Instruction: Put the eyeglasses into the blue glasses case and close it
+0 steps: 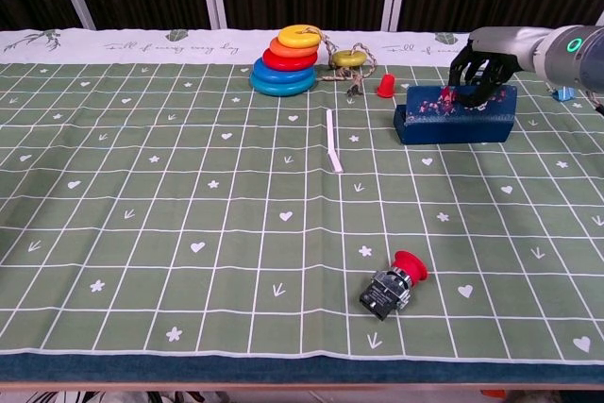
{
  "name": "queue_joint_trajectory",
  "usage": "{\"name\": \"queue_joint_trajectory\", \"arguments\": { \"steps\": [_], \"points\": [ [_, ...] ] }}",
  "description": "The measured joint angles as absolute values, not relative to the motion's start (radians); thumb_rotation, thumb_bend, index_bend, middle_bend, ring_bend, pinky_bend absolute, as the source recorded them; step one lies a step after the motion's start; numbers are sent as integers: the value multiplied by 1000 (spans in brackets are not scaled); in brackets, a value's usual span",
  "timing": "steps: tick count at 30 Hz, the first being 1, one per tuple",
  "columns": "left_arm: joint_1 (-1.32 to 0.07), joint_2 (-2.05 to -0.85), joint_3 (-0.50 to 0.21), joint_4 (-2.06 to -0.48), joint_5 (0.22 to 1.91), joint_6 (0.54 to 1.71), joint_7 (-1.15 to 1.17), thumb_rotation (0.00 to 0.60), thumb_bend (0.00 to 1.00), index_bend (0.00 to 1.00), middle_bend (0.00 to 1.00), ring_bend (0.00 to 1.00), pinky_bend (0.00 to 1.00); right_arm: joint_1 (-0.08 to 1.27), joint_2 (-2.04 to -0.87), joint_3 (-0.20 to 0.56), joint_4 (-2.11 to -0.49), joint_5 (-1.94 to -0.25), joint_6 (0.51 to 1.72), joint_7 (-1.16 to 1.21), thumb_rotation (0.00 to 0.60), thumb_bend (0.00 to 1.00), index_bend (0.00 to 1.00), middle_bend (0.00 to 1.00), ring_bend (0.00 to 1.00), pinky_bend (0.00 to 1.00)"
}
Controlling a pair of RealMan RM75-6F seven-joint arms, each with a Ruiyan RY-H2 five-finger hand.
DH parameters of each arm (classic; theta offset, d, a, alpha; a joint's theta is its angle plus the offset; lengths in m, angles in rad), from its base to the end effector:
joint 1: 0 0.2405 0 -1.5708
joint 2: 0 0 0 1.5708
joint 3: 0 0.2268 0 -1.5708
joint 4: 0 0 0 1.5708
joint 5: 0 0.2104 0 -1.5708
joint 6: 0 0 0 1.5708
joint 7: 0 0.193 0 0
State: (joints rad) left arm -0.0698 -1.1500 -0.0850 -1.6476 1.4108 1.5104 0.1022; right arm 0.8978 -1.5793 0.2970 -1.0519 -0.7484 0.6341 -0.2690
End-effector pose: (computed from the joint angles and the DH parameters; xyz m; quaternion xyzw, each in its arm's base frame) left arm -0.2886 0.2292 0.1499 -0.5603 -0.3865 -0.3749 0.6294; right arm -0.1772 -0.4713 -0.0049 0.6628 -0.4863 0.3016 0.4829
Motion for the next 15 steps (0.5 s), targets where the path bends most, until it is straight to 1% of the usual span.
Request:
{"name": "queue_joint_trajectory", "arguments": {
  "steps": [6,7,11,15],
  "points": [
    [-71,-1149,-84,-1648,1410,1507,101,600,315,144,0,0,0,911,-1589,289,-1022,-726,619,-272,600,536,632,237,192,207],
    [-71,-1149,-85,-1648,1410,1507,101,600,315,143,0,0,0,912,-1591,287,-1019,-723,616,-273,600,536,604,231,187,207],
    [-70,-1149,-83,-1648,1410,1506,100,600,315,137,0,0,0,920,-1595,281,-1003,-715,602,-273,600,536,428,209,169,207],
    [-70,-1147,-83,-1650,1410,1505,100,600,315,137,0,0,0,927,-1601,276,-990,-706,590,-273,600,536,362,208,169,207]
  ]
}}
